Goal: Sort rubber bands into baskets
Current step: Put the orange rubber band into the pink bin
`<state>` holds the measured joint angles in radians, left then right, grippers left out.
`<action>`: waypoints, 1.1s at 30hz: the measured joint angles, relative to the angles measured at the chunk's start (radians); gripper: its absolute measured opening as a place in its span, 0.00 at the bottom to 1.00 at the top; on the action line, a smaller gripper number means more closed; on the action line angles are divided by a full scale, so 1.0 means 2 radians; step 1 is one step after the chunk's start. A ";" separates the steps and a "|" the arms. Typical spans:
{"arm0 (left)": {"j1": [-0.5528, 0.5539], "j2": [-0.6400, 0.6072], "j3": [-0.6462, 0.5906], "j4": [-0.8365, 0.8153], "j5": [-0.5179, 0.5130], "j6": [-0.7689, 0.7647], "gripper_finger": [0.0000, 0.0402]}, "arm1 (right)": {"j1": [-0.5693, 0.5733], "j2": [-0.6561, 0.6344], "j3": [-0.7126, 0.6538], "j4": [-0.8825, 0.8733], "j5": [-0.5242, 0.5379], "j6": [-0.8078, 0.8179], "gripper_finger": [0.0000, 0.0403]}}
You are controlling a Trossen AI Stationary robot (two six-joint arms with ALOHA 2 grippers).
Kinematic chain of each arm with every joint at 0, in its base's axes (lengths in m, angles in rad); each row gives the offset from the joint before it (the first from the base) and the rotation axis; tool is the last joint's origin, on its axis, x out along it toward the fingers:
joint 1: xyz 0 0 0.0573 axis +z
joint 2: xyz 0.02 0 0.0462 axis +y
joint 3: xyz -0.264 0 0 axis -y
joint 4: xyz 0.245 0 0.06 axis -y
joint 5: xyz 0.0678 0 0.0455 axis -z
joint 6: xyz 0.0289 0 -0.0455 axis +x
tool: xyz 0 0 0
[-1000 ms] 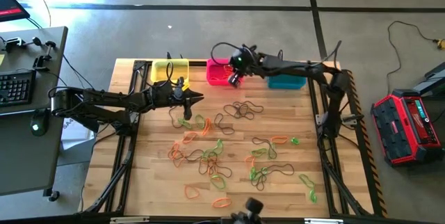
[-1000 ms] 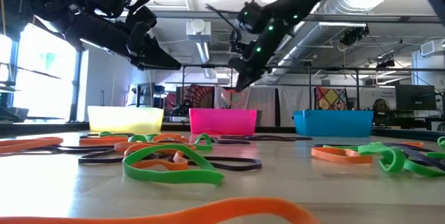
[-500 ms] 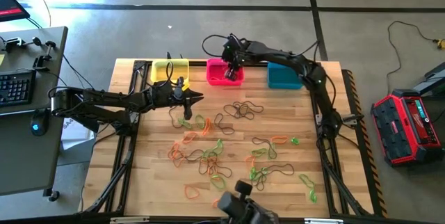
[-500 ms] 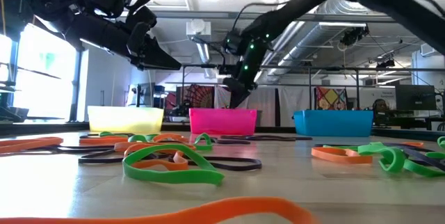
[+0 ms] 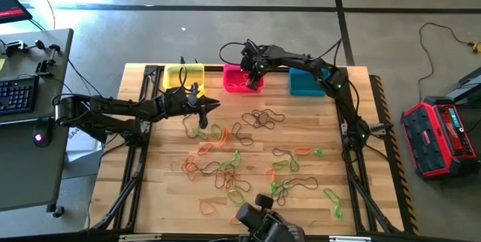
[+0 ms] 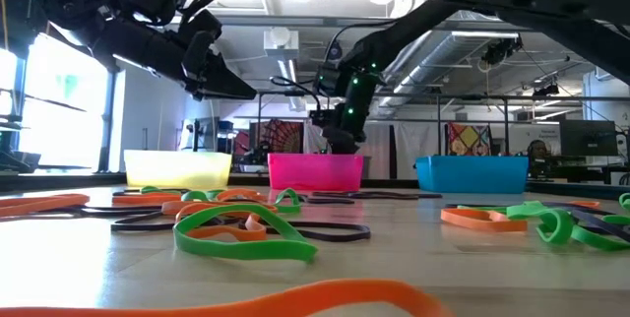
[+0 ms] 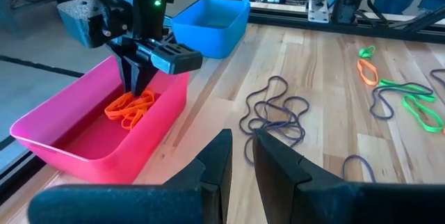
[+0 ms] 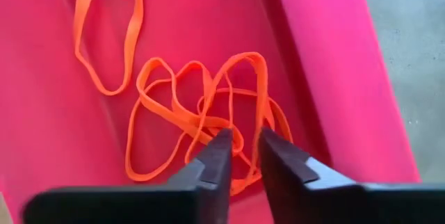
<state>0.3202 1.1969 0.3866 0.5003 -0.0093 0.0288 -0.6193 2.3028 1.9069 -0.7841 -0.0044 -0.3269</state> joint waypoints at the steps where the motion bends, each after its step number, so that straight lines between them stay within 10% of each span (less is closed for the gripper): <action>1: 0.000 0.000 0.000 0.000 0.002 0.000 0.12 | 0.000 0.000 0.003 -0.002 0.000 0.000 0.20; 8: 0.000 0.000 0.000 -0.002 0.012 -0.004 0.17 | 0.004 -0.001 0.048 -0.049 0.001 -0.024 0.29; 16: 0.000 0.000 0.000 0.000 -0.002 -0.003 0.11 | 0.004 -0.002 0.117 -0.139 -0.003 -0.035 0.04; 33: 0.000 0.000 0.000 -0.001 -0.015 0.003 0.00 | 0.040 -0.080 0.027 -0.016 -0.059 0.008 0.00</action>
<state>0.3210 1.1969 0.3870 0.4983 -0.0383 0.0353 -0.5399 2.1425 1.9617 -0.8159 -0.1220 -0.3111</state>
